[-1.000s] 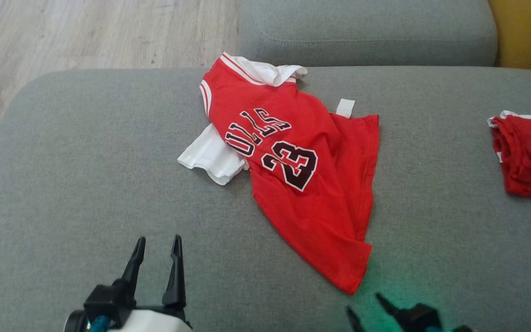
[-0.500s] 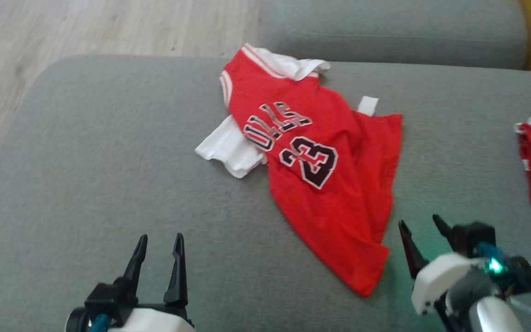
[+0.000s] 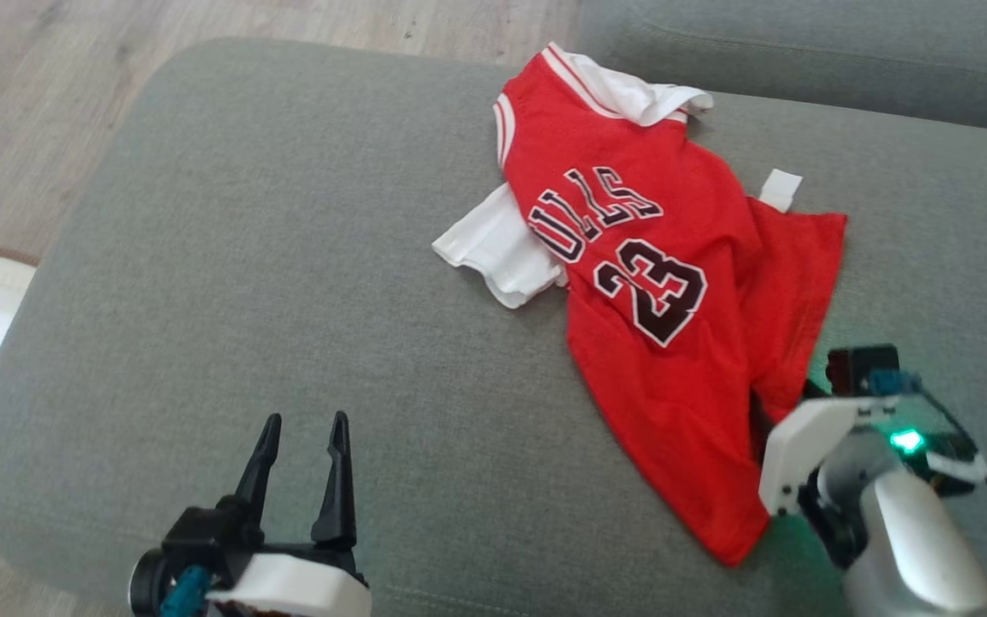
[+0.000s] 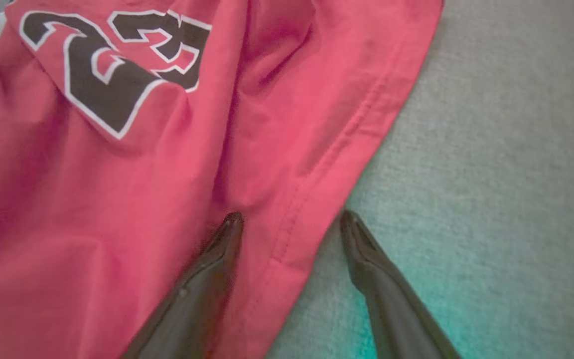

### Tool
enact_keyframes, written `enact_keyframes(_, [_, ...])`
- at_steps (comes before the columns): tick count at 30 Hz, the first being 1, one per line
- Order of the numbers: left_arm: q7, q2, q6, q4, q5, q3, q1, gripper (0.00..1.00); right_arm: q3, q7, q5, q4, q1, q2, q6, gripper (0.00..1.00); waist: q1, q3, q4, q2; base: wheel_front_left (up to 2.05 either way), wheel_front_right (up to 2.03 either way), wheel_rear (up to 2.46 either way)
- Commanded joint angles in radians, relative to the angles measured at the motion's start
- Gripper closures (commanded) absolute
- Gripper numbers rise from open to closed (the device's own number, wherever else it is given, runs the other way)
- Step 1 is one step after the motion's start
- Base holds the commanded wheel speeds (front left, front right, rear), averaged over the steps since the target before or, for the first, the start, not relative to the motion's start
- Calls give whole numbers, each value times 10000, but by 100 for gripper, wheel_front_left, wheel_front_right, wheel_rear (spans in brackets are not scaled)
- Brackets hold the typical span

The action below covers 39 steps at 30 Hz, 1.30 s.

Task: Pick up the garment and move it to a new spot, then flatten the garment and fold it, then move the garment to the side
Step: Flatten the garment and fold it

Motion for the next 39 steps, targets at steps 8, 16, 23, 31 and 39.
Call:
enact_keyframes(8, [-214,4,-5,-176,19,337,-511,0,491,54,218,776,-1278,-464,67,100,0,164,201,0,0,0,0])
enact_keyframes(16, [-269,-38,-62,-121,7,367,-569,0,-215,-378,-344,963,-1922,-1993,67,100,0,327,184,0,0,0,0])
enact_keyframes(23, [-299,-62,-143,-53,49,349,-745,0,-563,-576,-845,1184,-2897,-3059,67,100,0,656,129,0,0,0,0])
enact_keyframes(31, [-312,-204,-235,112,101,215,-1001,0,-789,-1357,-1181,1928,-3617,-3103,67,0,0,779,-68,0,0,0,0])
enact_keyframes(39, [-324,-254,-355,424,98,177,-1211,0,-1056,-2810,-1151,1588,-3265,-2332,67,0,0,128,-578,0,0,0,0])
